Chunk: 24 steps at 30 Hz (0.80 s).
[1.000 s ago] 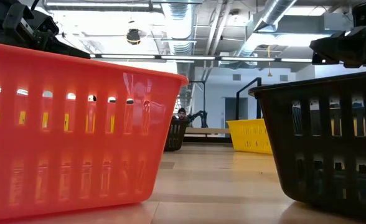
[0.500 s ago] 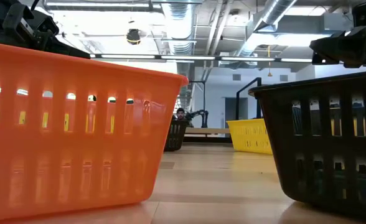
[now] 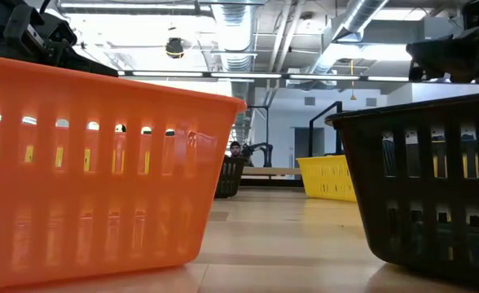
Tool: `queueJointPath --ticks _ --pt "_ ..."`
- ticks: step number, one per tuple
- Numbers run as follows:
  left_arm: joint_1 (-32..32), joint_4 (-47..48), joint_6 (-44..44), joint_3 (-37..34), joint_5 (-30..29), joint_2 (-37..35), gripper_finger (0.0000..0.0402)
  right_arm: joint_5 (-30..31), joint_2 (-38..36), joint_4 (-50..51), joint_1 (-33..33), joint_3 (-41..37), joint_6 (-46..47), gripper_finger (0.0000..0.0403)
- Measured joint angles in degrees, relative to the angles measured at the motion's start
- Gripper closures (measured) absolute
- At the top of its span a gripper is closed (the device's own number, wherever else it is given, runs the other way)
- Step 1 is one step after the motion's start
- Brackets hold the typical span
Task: Stack baskets on shelf by color
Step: Put the top orange bin on the shelf
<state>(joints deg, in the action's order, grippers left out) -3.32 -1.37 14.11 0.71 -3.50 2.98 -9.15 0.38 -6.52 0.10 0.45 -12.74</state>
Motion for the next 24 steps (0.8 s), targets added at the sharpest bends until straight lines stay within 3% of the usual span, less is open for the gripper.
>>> queueJointPath --ticks 10,16,20,24 --pt "0.0 -2.6 -0.2 0.0 -0.5 0.0 0.0401 0.0 0.0 -5.7 -0.1 0.0 7.7 0.0352" --pt "0.0 -7.4 1.4 0.3 -7.0 0.0 0.0393 1.4 0.0 -16.3 0.4 1.0 8.4 0.0352" --pt "0.1 -12.1 3.8 2.9 -7.7 0.6 0.0373 0.4 -0.1 -22.4 0.3 3.4 12.9 0.0352" --pt "0.1 -15.6 1.0 10.2 -4.1 3.3 0.0349 3.1 2.0 -21.8 0.3 9.6 20.1 0.0352"
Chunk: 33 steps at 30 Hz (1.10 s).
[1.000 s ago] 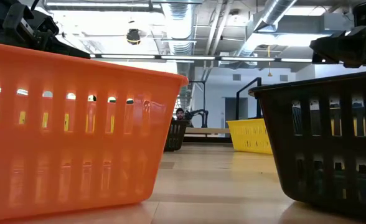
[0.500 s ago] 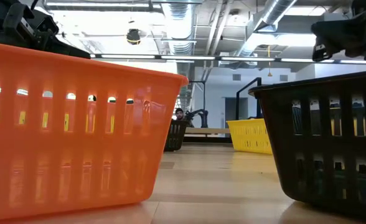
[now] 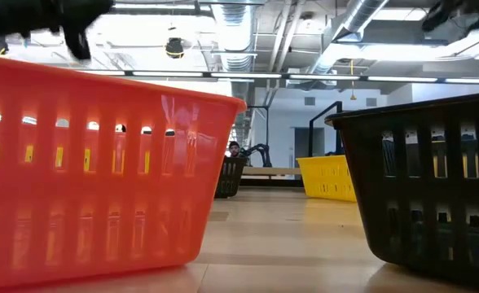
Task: Stack baskets on shelf by color
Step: Put the top orange bin on the shelf
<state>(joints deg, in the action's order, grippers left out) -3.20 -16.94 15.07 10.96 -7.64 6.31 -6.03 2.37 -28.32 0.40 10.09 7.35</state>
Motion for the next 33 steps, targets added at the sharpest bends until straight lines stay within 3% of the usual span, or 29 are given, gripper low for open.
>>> queueJointPath --ticks 3,6,15,23,27,33 --pt "0.0 3.6 -2.3 8.6 -0.2 4.3 0.0329 1.2 6.4 3.4 0.0 8.1 -0.1 0.0352" --pt "0.0 14.8 -4.4 18.0 -2.4 10.3 0.0311 6.4 15.4 12.4 0.0 18.9 -0.2 0.0352" --pt "0.0 33.1 -9.4 41.7 -4.2 24.7 0.0285 28.3 42.3 60.4 0.1 60.8 4.2 0.0352" --pt "0.0 44.1 -11.5 52.5 -4.2 29.7 0.0282 41.0 64.1 98.7 0.4 95.2 13.2 0.0317" --pt "0.0 45.7 -11.4 53.3 -3.1 29.8 0.0282 42.0 73.2 117.4 3.7 107.7 21.6 0.0275" --pt "0.0 47.5 -11.3 53.3 -2.8 29.7 0.0282 36.1 77.7 118.1 13.2 110.1 25.3 0.0211"
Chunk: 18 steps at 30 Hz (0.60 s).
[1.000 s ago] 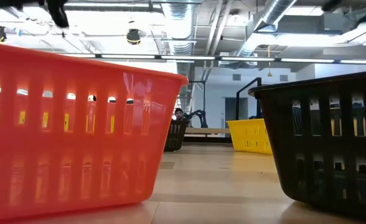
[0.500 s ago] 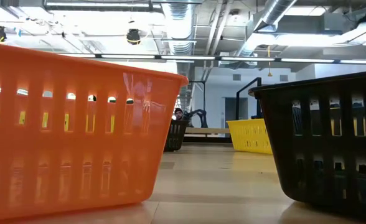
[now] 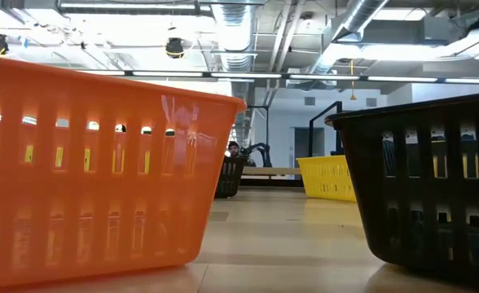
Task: Stack baskets on shelf by color
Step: Put the top orange bin on the shelf
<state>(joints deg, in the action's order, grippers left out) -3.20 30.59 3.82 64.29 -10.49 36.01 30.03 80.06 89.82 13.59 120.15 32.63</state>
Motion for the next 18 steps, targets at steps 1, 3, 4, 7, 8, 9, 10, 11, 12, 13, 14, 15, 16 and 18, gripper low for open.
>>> queueJointPath --ticks 1,3,4,7,8,9,10,11,12,13,14,15,16,18 --pt "0.0 0.6 0.2 0.0 0.0 0.0 0.0282 -0.7 -0.1 0.0 2.0 -0.9 1.0 0.0206" --pt "0.0 1.3 0.6 0.0 0.0 0.0 0.0282 -3.8 -0.8 0.0 6.3 -3.4 0.6 0.0200" --pt "0.0 1.7 1.1 0.0 0.1 0.0 0.0282 -4.2 -0.8 0.2 8.9 -4.1 0.5 0.0200" --pt "0.0 2.9 1.9 0.0 -0.3 0.0 0.0282 -7.8 -2.4 0.4 14.7 -7.9 0.3 0.0206" --pt "0.0 3.5 1.9 0.0 -0.6 0.0 0.0282 -8.9 -2.6 0.4 16.9 -9.2 -0.4 0.0208" --pt "0.0 3.8 2.0 0.0 -0.8 0.1 0.0282 -9.1 -3.0 0.1 18.8 -10.7 -1.3 0.0211" --pt "0.0 3.6 2.0 0.0 -0.8 0.3 0.0282 -9.7 -3.7 0.0 20.5 -12.7 -1.7 0.0213" --pt "0.0 3.5 2.0 0.0 -1.0 0.4 0.0282 -10.8 -4.3 0.1 22.1 -14.7 -2.3 0.0214" --pt "0.0 3.5 2.0 0.0 -1.4 0.5 0.0282 -11.6 -4.9 0.2 23.5 -16.8 -2.6 0.0214" --pt "0.0 3.5 2.0 0.0 -1.9 0.7 0.0282 -11.7 -5.5 0.2 24.9 -19.1 -3.0 0.0214" --pt "0.0 3.5 2.0 0.0 -2.9 1.1 0.0282 -11.8 -6.4 0.1 26.3 -21.6 -3.2 0.0213" --pt "0.0 3.6 2.0 0.0 -4.1 1.2 0.0282 -12.1 -7.2 0.2 27.7 -24.3 -3.8 0.0212" --pt "0.0 3.7 2.3 0.0 -5.5 1.6 0.0282 -12.2 -8.0 0.2 29.0 -27.0 -4.5 0.0210" --pt "0.0 4.3 2.9 0.0 -9.3 2.6 0.0282 -12.5 -9.8 0.3 30.9 -32.6 -5.6 0.0208"
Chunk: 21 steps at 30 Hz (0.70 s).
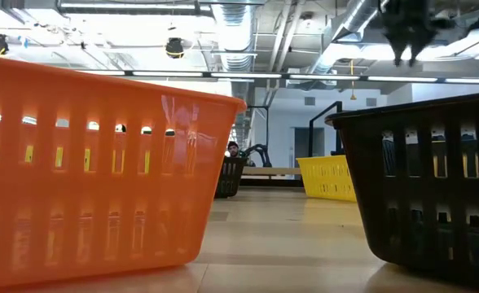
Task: Stack baskets on shelf by color
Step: Put the top orange bin on the shelf
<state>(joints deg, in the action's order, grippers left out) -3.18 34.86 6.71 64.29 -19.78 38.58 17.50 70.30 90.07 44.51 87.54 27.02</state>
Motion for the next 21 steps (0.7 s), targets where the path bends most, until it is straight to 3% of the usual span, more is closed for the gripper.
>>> queueJointPath --ticks 5,12,21 --pt "0.0 2.9 4.2 0.0 -8.1 2.4 0.0282 -1.0 -3.7 -4.6 2.7 -14.1 -0.5 0.0208" --pt "0.0 3.2 7.6 0.0 -12.2 7.5 0.0282 -8.5 -7.9 -20.1 7.7 -32.8 -1.9 0.0217" --pt "-0.1 4.2 10.5 0.0 -18.2 12.6 0.0274 -12.4 -8.1 -30.0 10.1 -44.8 5.9 0.0215"
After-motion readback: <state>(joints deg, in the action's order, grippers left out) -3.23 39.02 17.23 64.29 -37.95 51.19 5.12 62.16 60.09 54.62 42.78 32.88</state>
